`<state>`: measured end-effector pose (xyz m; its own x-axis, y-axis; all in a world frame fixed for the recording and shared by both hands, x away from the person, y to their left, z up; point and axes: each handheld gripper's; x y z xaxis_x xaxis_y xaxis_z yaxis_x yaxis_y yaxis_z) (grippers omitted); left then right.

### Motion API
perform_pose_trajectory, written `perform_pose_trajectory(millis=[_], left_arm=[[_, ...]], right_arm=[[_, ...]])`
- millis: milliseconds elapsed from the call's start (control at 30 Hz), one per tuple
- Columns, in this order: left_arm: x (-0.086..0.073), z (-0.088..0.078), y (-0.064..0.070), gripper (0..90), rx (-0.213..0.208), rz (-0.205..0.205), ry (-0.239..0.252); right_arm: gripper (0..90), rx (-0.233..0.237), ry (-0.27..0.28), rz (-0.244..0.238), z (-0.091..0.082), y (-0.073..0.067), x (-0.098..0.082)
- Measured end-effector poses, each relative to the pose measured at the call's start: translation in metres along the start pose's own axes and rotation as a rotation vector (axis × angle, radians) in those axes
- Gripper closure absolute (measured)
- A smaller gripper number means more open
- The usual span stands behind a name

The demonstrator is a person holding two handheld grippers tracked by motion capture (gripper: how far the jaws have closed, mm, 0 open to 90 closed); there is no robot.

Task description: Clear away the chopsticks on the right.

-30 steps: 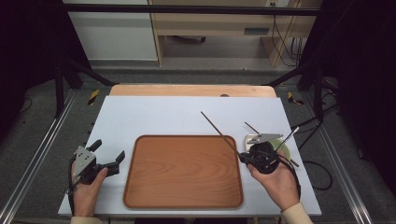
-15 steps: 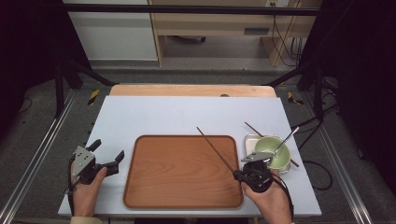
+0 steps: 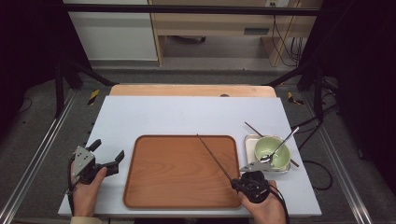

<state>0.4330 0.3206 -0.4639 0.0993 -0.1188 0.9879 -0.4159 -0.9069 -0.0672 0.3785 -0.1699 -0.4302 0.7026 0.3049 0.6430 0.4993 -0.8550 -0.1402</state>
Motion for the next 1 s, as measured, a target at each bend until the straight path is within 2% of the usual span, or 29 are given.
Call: perform_pose_trajectory(millis=[133,333,467,567,667,700,733,1000], left_arm=[[0.0,0.0,0.0,2.4,-0.003,0.001,0.0],[0.0,0.0,0.0,2.4,-0.001,0.0,-0.001],[0.0,0.001,0.001,2.4,-0.004,0.005,-0.004],[0.0,0.001,0.001,2.4,-0.006,0.003,-0.002],[0.0,0.001,0.001,2.4,-0.007,0.002,-0.002],[0.0,0.001,0.001,2.5,-0.006,0.002,-0.002],[0.0,0.001,0.001,2.5,-0.006,0.003,-0.001],[-0.001,0.002,0.002,2.5,-0.008,0.006,-0.006]], right_arm=[[84.5,0.005,-0.009,0.027,0.004,-0.002,-0.006],[84.6,0.003,-0.02,0.024,0.01,-0.002,-0.013],[84.5,-0.004,-0.023,0.039,0.013,-0.003,-0.016],[84.5,-0.012,-0.03,0.049,0.014,-0.005,-0.017],[84.5,-0.014,-0.036,0.039,0.016,-0.005,-0.017],[84.5,-0.01,-0.033,0.052,0.018,-0.005,-0.017],[84.5,-0.012,-0.033,0.041,0.019,-0.004,-0.017],[84.5,-0.033,-0.024,0.068,0.025,-0.002,-0.015]])
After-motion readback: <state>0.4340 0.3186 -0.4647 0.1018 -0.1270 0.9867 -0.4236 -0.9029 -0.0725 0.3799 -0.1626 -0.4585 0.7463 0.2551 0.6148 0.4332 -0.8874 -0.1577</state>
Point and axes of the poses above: each handheld gripper's, and its own axes: z roughly forward along the jaws, x roughly out of its top, y roughly to its right, and after that the axes turned 2 degrees about y, right-handed
